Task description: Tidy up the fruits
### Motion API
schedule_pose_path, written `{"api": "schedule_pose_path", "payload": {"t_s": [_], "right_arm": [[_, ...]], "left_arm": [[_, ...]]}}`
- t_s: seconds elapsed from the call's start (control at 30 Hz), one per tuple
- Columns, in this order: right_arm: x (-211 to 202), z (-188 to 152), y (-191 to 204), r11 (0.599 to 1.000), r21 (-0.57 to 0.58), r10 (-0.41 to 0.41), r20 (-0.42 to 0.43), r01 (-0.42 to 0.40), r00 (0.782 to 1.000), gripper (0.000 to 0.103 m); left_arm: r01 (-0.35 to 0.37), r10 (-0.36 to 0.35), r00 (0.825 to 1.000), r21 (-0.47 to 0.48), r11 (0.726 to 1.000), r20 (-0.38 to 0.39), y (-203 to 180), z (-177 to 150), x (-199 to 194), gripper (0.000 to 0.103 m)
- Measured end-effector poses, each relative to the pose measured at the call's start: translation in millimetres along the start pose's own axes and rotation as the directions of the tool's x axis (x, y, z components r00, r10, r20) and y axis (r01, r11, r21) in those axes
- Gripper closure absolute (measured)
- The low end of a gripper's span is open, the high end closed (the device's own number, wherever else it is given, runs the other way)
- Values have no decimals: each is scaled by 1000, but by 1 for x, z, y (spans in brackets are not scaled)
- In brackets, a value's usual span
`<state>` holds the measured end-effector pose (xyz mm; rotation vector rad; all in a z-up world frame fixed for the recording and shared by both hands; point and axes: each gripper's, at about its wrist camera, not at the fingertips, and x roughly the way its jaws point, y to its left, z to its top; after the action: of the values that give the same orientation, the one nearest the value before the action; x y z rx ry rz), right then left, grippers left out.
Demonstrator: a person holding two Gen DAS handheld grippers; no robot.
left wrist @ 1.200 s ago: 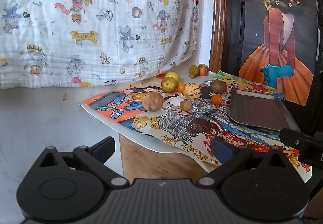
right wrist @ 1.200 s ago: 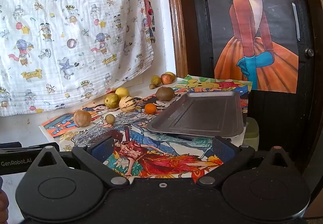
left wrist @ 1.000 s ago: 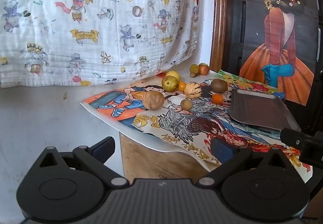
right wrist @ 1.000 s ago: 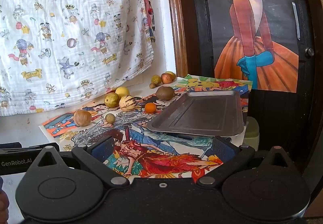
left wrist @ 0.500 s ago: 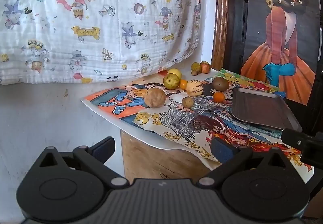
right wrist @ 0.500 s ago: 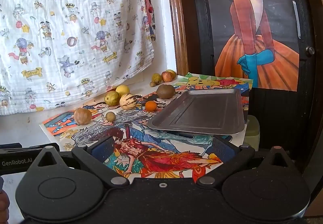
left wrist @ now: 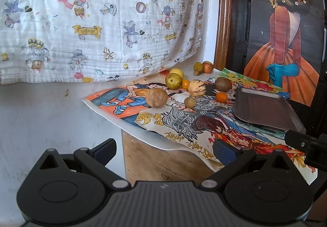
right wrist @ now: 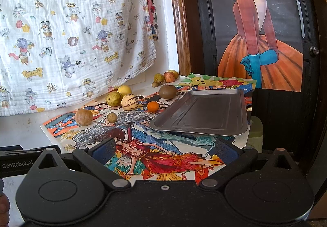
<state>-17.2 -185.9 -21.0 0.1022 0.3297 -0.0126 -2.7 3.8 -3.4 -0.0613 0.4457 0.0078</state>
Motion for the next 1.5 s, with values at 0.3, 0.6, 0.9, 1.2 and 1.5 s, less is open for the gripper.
{"api": "schedule_pose_path", "payload": {"t_s": [0.3,0.6,0.9,1.2,1.5], "right_arm": [[1,0,0,1000,0,0,-2,0,1000,0],[1,0,0,1000,0,0,-3,0,1000,0],[1,0,1,1000,0,0,-4,0,1000,0],[3,-1,0,1000,-1,4,-13,-4,1000,0],[10,7,-8,997,-55,44,-44,-46,998,0]], "left_arm": [[-1,1,1000,-1,1000,-3,0,1,0,0],[-1,1,1000,-1,1000,-7,0,-3,5,0],[-1,1,1000,-1,1000,-9,0,-2,5,0],[8,-8,999,-9,1000,-36,1,-8,11,0],[-2,1,999,-21,1000,-46,19,6,22,0]]}}
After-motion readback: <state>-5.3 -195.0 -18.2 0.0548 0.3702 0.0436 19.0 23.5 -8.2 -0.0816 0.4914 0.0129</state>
